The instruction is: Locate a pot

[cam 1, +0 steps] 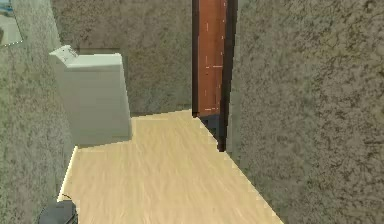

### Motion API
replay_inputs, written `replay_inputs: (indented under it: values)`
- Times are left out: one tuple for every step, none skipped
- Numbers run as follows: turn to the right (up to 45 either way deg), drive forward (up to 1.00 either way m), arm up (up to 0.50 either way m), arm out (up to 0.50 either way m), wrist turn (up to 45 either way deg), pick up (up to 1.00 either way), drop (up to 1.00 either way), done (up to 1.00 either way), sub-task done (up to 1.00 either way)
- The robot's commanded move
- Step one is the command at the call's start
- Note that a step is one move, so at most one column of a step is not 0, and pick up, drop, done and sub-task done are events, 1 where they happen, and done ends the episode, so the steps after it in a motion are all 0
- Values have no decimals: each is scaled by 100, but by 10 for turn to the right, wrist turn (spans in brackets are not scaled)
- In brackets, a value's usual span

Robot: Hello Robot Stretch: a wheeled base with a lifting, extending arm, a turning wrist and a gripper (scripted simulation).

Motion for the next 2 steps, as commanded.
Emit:
replay_inputs:
  values:
    - [0, 100, 0, 0, 0, 0, 0, 0, 0]
    - [-30, 0, 0, 0, 0, 0, 0, 0, 0]
